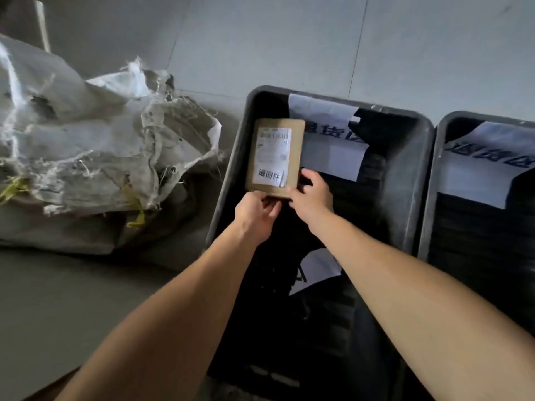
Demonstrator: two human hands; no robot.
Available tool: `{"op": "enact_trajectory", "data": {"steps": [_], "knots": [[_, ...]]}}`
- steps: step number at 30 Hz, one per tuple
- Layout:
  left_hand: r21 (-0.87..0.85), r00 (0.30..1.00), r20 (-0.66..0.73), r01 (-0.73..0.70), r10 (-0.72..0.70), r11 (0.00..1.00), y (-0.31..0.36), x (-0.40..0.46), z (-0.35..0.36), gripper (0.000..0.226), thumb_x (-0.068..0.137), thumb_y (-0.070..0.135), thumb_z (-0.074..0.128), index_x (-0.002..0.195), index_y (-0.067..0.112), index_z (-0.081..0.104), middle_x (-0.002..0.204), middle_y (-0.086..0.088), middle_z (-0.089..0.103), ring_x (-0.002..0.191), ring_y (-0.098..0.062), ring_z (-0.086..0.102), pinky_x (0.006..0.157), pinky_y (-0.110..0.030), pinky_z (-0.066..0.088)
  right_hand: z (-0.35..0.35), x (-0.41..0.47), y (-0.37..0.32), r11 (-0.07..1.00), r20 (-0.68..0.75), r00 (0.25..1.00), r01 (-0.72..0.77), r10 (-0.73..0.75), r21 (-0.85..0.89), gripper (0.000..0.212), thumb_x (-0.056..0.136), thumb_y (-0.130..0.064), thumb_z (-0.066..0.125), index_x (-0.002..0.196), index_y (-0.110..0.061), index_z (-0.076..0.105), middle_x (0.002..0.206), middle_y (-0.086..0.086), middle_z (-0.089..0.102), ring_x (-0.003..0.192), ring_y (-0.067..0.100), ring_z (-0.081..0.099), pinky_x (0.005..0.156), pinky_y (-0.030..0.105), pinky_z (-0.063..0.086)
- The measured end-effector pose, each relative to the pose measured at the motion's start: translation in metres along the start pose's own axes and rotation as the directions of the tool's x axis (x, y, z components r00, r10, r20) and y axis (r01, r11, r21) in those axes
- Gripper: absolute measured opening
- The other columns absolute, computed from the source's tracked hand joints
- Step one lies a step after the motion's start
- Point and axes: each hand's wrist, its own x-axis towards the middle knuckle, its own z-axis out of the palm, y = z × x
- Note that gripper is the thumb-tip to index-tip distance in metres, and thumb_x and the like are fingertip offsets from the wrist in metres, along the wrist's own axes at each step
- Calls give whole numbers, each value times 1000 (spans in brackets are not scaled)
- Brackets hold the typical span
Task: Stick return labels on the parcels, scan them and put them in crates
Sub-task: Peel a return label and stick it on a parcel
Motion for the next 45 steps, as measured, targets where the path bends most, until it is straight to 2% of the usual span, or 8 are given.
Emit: {"op": "enact_trajectory", "data": {"steps": [7, 12, 19, 22, 26, 30, 36, 45], "knots": [[-16, 996, 86, -15, 16, 1000, 7, 29, 0, 39, 98, -6, 37, 132, -5, 56, 132, -20, 61, 123, -30, 58, 96, -38, 48, 18, 39, 6, 997, -19, 1000, 8, -9, -78, 55, 98, -20, 61, 150, -29, 44, 146, 2, 53, 129, 22, 54, 100, 32, 49], [98, 997, 79, 7, -15, 995, 5, 11, -1, 26, 102, -3, 41, 121, 0, 59, 108, -7, 61, 105, -15, 55, 103, -35, 46, 3, 18, 4, 997, 98, 994, -34, 41, -72, 70, 94, -22, 67, 155, -33, 35, 156, 0, 43, 139, 23, 46, 109, 46, 47], [382, 999, -9, 50, -50, 923, 31, -152, 33, 45, 103, 4, 46, 145, 19, 49, 109, -5, 63, 112, -22, 60, 93, -36, 52, -102, -131, -87, 978, 46, 990, -123, 133, -167, 8, 92, -30, 64, 86, -34, 69, 107, -6, 70, 103, 19, 67, 94, 43, 57], [607, 999, 41, -18, -8, 794, 62, -272, 63, 31, 101, 6, 51, 126, 19, 61, 99, -6, 66, 91, -19, 64, 76, -31, 52, -157, -228, -165, 958, 58, 994, -74, 93, -276, 11, 94, -30, 61, 91, -32, 71, 106, -6, 71, 98, 17, 67, 91, 41, 58], [897, 956, 262, -293, 136, 330, 114, -441, 84, 30, 93, 14, 61, 122, 15, 69, 94, -3, 69, 76, -16, 61, 72, -29, 53, -222, -371, -268, 870, 171, 985, 74, 12, -488, 18, 97, -28, 58, 113, -26, 67, 107, -9, 64, 88, 9, 61, 70, 24, 48], [883, 845, 468, -433, 258, -183, 168, -606, 80, 33, 89, 28, 55, 118, 20, 69, 117, -5, 71, 104, -26, 66, 90, -32, 54, -261, -488, -340, 594, 286, 954, 282, -90, -754, 15, 94, -29, 59, 106, -22, 65, 101, 1, 65, 97, 25, 66, 71, 29, 50], [806, 621, 545, -204, 563, -555, 220, -757, -1, 39, 89, 30, 55, 125, 21, 65, 123, -3, 65, 116, -27, 60, 90, -37, 51, -241, -609, -417, -42, 435, 835, 449, -338, -893, 39, 93, -30, 58, 130, -19, 56, 131, 7, 61, 125, 31, 51, 93, 37, 45], [918, 519, 232, 162, 823, -361, 210, -862, -195, 28, 90, 25, 48, 107, 12, 65, 101, -6, 61, 95, -26, 54, 77, -34, 39, -112, -746, -433, -481, 741, 542, 565, -397, -671, 43, 89, -24, 56, 131, -18, 53, 129, 7, 61, 121, 29, 53, 88, 39, 44]]}}
